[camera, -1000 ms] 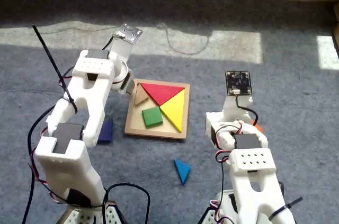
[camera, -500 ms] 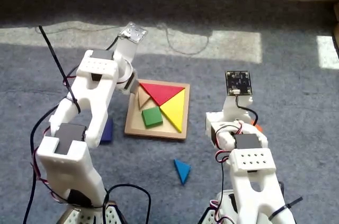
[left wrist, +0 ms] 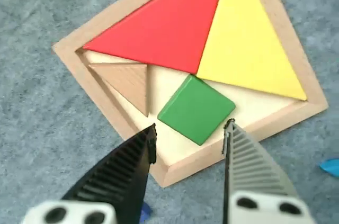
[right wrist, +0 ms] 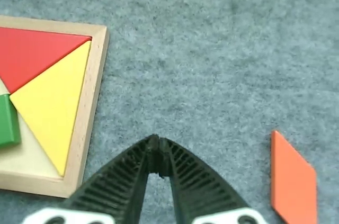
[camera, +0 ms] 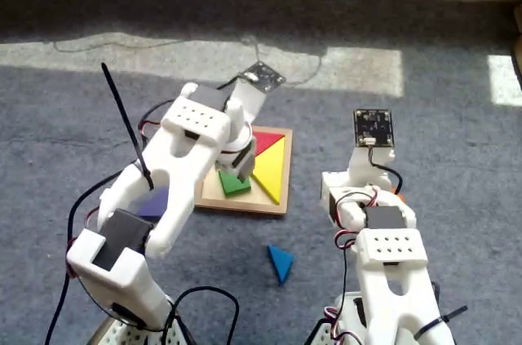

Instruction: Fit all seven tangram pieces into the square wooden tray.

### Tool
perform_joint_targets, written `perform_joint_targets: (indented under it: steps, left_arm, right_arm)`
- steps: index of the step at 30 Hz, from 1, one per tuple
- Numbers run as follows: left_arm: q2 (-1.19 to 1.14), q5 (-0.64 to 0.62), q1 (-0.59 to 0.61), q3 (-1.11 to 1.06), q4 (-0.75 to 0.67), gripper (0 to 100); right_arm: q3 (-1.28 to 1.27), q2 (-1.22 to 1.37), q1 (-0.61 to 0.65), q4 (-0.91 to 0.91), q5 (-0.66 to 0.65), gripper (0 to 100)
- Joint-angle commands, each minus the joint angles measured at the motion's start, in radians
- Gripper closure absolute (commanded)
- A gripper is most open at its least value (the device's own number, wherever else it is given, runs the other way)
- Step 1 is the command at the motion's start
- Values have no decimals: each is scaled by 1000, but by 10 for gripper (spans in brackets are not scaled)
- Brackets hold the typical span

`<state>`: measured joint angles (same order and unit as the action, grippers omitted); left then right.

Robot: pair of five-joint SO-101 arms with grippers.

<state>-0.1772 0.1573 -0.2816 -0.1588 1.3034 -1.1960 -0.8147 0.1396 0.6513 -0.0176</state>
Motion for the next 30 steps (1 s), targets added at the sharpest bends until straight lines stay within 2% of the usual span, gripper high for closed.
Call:
perform_joint_targets:
  steps: [1,7,12,17,20,30]
  left_arm:
    - [47,-12,4,-81,-80,786]
    - [25,-9,122,-165,-258,786]
    - [-122,-11,168,-41,-282,786]
    - [-271,-26,168,196,-157,790]
    - [-332,-89,170,320,-87,786]
    - [-344,-92,168,647,216,790]
  right_arm:
    - [15,-25,-13,-24,-12,988]
    - [15,-27,-13,-24,-12,988]
    - [15,-25,-13,-24,-12,988]
    - [13,-25,-13,-24,-12,988]
    - [13,-25,-13,-24,-12,988]
    - [13,-27,-28,-24,-12,988]
